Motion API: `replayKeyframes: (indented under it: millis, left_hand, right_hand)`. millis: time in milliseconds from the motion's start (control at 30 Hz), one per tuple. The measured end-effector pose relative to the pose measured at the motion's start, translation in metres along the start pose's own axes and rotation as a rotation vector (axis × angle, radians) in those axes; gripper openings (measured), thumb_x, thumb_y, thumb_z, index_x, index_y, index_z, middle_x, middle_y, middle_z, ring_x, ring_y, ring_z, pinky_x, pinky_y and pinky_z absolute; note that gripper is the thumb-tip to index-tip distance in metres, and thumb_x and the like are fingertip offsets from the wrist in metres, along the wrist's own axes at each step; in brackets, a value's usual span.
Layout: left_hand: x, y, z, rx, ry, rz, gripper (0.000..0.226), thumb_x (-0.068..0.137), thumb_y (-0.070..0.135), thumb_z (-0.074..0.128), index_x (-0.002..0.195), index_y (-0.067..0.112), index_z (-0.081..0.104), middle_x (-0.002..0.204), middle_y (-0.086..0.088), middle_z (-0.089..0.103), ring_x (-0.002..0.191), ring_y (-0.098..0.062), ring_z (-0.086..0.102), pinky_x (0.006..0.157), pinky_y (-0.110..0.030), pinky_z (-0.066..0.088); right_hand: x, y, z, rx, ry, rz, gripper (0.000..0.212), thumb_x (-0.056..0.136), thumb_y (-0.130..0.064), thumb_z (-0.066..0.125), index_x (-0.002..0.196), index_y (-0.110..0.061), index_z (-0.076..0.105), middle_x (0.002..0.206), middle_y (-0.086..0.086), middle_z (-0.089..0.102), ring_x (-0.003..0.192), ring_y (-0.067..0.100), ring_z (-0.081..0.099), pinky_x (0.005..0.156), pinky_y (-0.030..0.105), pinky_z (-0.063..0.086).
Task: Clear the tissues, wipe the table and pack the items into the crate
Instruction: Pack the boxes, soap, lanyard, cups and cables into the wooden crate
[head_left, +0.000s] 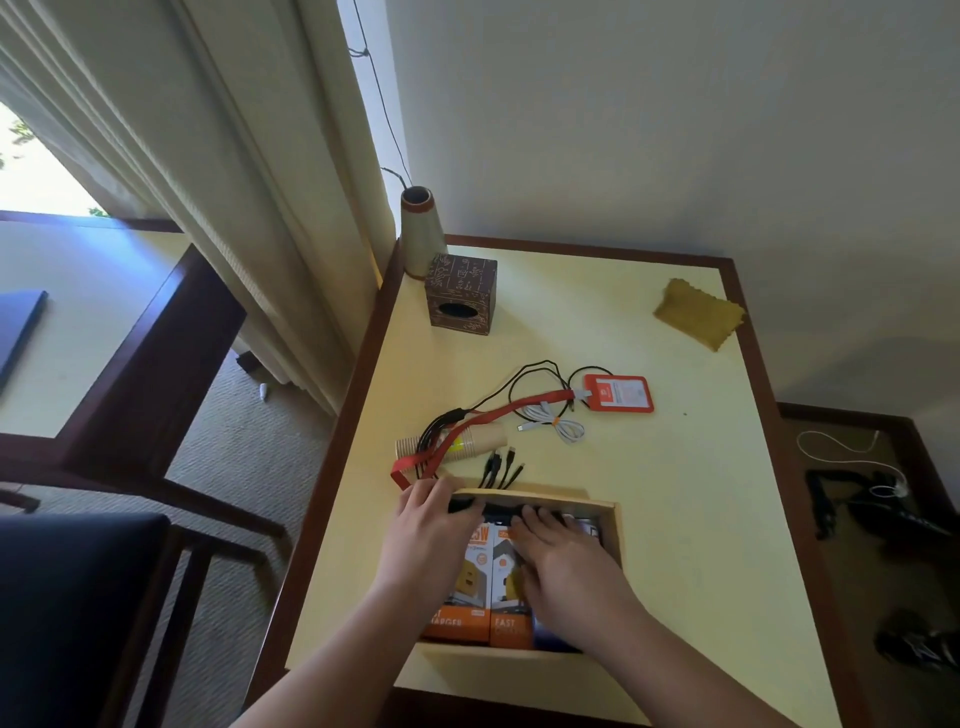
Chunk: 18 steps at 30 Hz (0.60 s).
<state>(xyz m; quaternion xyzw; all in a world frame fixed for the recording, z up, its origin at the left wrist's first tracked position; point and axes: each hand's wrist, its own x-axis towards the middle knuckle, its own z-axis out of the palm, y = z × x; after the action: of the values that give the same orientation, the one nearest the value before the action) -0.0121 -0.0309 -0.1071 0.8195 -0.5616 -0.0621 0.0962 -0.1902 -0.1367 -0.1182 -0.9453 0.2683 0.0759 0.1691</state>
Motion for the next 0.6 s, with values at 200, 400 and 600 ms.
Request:
replayKeyframes:
  millis: [200,400,600]
  left_hand:
    - [-0.006,-0.003,-0.004,-0.092,0.123,0.016,0.018,0.077,0.022,0.092,0.092,0.023,0.083,0.117,-0.001,0.071,0.113,-0.029,0.065,0.092,-0.048,0.06]
    - [-0.003,-0.002,-0.004,-0.088,0.061,-0.004,0.018,0.076,0.025,0.091,0.091,0.026,0.08,0.123,0.001,0.067,0.116,-0.026,0.059,0.092,-0.042,0.059]
    - [-0.003,-0.002,0.001,-0.067,0.023,0.003,0.021,0.078,0.03,0.089,0.096,0.028,0.077,0.128,0.002,0.065,0.123,-0.024,0.057,0.102,-0.041,0.053]
  right_hand:
    - [0.004,0.005,-0.028,0.091,-0.05,0.035,0.056,0.105,-0.025,0.046,0.16,-0.026,0.037,0.162,-0.004,0.043,0.149,0.017,0.039,0.123,0.036,0.027]
    - [0.002,0.019,-0.048,0.215,0.041,0.183,0.031,0.103,-0.03,0.051,0.132,-0.029,0.064,0.117,-0.014,0.068,0.102,0.004,0.06,0.083,0.02,0.05]
    - [0.02,0.035,-0.072,0.259,0.261,0.241,0.018,0.1,-0.021,0.057,0.108,-0.025,0.073,0.099,-0.013,0.07,0.09,0.003,0.061,0.077,0.017,0.047]
